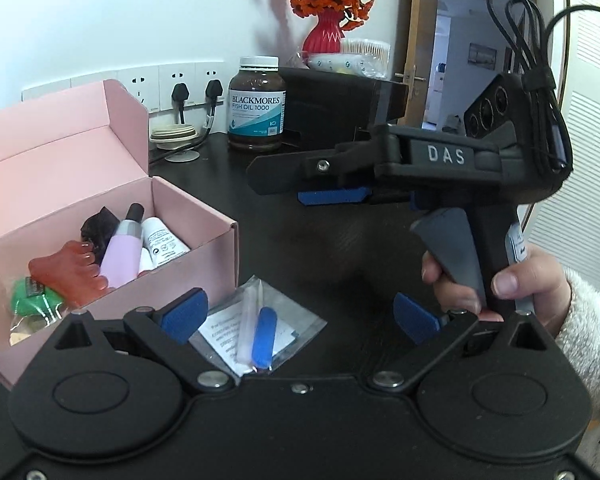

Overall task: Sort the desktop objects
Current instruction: 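Move the open left gripper toward the clear bag with white and blue sticks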

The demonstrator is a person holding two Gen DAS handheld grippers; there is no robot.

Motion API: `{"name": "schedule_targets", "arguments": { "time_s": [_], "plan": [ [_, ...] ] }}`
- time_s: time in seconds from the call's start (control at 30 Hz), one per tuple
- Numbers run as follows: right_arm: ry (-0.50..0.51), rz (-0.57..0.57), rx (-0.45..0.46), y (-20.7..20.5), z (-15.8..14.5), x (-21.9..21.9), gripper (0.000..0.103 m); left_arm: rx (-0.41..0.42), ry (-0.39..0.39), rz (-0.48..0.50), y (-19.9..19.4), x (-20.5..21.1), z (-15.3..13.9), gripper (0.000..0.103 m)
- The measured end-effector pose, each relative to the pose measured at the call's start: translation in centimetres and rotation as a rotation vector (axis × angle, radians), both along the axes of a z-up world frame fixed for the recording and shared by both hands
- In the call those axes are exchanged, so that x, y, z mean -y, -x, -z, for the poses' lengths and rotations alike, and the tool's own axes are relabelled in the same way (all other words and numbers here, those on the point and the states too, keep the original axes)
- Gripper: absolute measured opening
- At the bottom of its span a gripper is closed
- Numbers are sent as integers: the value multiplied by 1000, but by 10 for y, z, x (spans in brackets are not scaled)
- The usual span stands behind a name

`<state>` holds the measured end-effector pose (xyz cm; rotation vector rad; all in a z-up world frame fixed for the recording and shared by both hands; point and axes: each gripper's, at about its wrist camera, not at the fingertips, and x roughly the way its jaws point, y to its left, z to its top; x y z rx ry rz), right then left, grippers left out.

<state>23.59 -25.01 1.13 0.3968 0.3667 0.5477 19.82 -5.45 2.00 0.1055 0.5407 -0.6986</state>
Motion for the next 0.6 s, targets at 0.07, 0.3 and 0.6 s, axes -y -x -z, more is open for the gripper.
{"name": "schedule_targets", "arguments": {
  "time_s": [0.07, 0.3, 0.6],
  "plan": [
    [1, 3, -1, 0, 0, 0, 102, -11, -3, 0, -4, 2, 1, 99],
    [8, -2, -1, 0, 0, -2, 102, -36, -71, -45, -16, 6, 8, 97],
    [-5, -8, -17, -3, 2, -1, 102, -18, -174, -57, -17, 19, 10, 97]
  ]
}}
